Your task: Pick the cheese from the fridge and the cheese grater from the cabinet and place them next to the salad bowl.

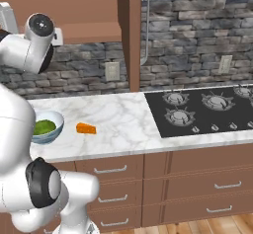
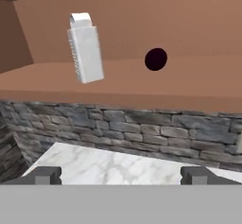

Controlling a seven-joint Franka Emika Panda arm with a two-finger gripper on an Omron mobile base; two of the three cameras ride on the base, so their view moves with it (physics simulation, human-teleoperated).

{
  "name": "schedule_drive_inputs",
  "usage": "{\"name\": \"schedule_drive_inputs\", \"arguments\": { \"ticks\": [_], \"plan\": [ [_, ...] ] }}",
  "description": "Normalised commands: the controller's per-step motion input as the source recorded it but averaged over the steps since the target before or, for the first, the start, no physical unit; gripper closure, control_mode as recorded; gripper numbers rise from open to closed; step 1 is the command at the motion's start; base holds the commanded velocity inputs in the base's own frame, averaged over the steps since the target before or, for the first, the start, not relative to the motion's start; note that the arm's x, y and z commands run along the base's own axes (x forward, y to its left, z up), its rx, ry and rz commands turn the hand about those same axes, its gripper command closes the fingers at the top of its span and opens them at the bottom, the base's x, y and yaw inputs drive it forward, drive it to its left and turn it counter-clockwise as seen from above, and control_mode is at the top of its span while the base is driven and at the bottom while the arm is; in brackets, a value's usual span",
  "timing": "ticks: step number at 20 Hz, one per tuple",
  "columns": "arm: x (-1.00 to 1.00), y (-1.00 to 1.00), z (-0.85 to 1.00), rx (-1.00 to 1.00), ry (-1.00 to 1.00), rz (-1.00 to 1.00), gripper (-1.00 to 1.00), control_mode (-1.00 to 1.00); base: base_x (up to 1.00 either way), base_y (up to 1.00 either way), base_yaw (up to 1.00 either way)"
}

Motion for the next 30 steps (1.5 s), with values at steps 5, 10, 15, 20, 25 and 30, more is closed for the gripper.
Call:
{"name": "schedule_drive_inputs", "arguments": {
  "ticks": [5,10,15,20,25,30],
  "plan": [
    [0.05,0.0,0.46,0.04,-0.15,0.0,-1.0,-1.0,0.0,0.0,0.0],
    [0.0,0.0,0.22,0.02,-0.22,0.0,-1.0,-1.0,0.0,0.0,0.0],
    [-0.02,0.04,0.06,0.08,-0.25,0.0,-1.0,-1.0,0.0,0.0,0.0],
    [-0.06,0.06,0.29,0.01,-0.18,0.06,-1.0,-1.0,0.0,0.0,0.0],
    [-0.04,0.0,0.35,0.0,-0.06,0.14,-1.0,-1.0,0.0,0.0,0.0],
    [-0.03,0.01,0.12,0.0,0.0,0.12,-1.0,-1.0,0.0,0.0,0.0]
  ]
}}
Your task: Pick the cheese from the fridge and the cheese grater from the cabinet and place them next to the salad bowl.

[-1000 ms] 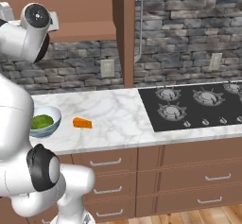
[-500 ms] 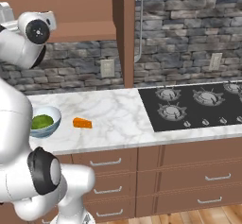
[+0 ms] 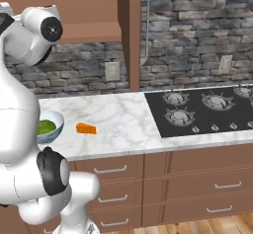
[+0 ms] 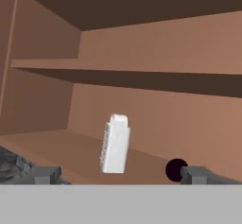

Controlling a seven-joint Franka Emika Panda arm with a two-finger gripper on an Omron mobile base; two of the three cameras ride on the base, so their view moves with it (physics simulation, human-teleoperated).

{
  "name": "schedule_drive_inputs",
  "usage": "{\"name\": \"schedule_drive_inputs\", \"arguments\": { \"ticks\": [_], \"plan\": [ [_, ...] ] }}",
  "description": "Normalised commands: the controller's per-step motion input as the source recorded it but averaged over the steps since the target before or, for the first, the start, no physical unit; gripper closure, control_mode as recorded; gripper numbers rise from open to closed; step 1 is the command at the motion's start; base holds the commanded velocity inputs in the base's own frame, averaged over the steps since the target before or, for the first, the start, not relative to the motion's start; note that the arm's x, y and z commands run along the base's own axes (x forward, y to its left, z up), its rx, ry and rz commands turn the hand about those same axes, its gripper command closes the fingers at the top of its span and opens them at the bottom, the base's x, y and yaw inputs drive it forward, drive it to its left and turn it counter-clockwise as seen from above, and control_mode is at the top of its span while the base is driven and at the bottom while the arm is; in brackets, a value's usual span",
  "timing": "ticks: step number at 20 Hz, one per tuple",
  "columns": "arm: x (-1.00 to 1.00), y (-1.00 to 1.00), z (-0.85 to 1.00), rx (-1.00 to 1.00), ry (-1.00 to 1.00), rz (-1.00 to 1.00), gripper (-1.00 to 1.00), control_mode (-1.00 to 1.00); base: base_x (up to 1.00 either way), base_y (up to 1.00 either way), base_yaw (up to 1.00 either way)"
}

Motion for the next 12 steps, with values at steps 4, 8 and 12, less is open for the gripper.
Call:
{"name": "schedule_drive_inputs", "arguments": {
  "ticks": [4,8,12],
  "plan": [
    [0.0,0.0,0.0,0.0,0.0,0.0,-1.0,-1.0,0.0,0.0,0.0],
    [0.03,0.18,0.0,0.01,0.07,0.0,-1.0,-1.0,0.0,0.0,0.0],
    [0.0,0.44,0.0,0.0,0.14,0.0,-1.0,-1.0,0.0,0.0,0.0]
  ]
}}
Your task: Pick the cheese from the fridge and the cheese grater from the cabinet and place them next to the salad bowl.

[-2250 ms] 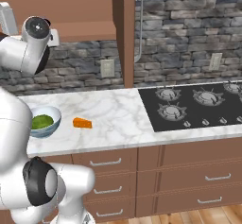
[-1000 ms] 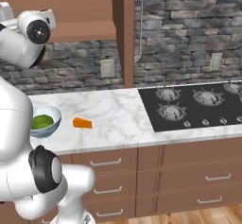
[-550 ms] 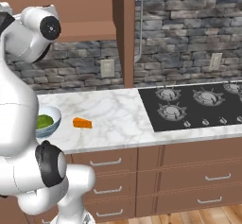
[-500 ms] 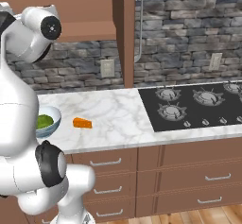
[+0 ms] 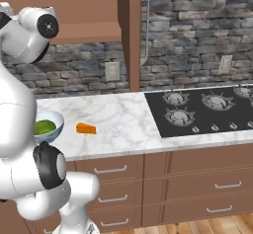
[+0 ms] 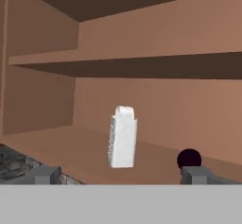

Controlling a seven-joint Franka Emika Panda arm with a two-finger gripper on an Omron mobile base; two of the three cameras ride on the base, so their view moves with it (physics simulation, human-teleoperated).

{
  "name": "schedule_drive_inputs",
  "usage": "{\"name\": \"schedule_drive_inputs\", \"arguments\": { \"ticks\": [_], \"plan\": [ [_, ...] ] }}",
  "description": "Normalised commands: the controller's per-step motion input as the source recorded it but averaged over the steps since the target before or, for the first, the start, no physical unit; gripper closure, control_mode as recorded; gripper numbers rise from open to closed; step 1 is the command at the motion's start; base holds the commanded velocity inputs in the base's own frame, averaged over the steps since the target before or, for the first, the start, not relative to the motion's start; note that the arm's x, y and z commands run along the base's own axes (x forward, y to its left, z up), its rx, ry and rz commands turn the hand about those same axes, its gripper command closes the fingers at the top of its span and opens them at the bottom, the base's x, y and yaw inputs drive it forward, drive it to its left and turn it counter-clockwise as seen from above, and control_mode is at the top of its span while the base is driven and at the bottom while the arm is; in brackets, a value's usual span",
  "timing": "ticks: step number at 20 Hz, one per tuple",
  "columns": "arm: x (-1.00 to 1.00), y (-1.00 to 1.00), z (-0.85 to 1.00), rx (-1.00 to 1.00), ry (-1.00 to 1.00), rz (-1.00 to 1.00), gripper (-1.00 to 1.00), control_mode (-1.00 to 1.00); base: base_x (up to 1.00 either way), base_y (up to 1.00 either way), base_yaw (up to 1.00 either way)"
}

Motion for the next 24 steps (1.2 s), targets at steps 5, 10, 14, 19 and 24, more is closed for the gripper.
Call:
{"name": "schedule_drive_inputs", "arguments": {
  "ticks": [5,10,14,19,24],
  "plan": [
    [0.03,0.3,0.0,0.0,0.02,-0.03,-1.0,-1.0,0.0,0.0,0.0],
    [0.08,0.25,0.0,0.0,0.0,0.0,-1.0,-1.0,0.0,0.0,0.0],
    [0.16,0.21,0.0,0.0,0.01,0.0,-1.0,-1.0,0.0,0.0,0.0],
    [0.07,0.11,0.0,0.0,0.0,0.0,-1.0,-1.0,0.0,0.0,0.0],
    [0.19,0.02,0.0,0.0,0.0,-0.01,-1.0,-1.0,0.0,0.0,0.0]
  ]
}}
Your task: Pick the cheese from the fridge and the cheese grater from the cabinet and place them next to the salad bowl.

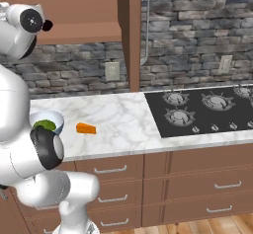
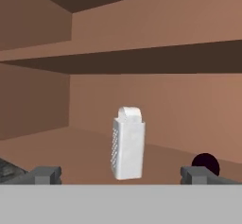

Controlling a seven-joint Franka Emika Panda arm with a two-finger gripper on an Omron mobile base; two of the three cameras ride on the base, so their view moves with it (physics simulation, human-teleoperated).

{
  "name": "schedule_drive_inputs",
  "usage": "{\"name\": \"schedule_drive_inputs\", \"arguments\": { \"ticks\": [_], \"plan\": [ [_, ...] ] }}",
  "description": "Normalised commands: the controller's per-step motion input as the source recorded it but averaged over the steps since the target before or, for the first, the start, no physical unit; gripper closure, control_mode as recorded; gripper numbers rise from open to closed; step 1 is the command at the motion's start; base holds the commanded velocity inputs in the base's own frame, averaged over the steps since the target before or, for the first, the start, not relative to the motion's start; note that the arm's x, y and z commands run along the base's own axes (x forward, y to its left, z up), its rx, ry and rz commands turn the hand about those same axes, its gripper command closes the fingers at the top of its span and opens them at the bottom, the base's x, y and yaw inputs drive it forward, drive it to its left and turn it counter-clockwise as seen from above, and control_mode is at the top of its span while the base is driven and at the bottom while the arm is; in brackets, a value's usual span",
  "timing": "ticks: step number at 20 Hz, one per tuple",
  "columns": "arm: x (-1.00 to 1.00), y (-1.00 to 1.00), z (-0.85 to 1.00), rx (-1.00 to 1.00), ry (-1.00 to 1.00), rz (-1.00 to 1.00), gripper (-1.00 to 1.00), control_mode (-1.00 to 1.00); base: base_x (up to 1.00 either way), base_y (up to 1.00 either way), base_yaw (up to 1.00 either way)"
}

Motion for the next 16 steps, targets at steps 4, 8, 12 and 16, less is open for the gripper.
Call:
{"name": "schedule_drive_inputs", "arguments": {
  "ticks": [4,8,12,16],
  "plan": [
    [0.21,0.0,-0.03,0.0,-0.02,0.0,-1.0,-1.0,0.0,0.0,0.0],
    [0.13,0.0,-0.13,0.0,-0.02,0.0,-1.0,-1.0,0.0,0.0,0.0],
    [0.06,0.0,-0.16,0.0,0.0,0.0,-1.0,-1.0,0.0,0.0,0.0],
    [0.25,0.0,-0.01,0.0,0.0,0.0,-1.0,-1.0,0.0,0.0,0.0]
  ]
}}
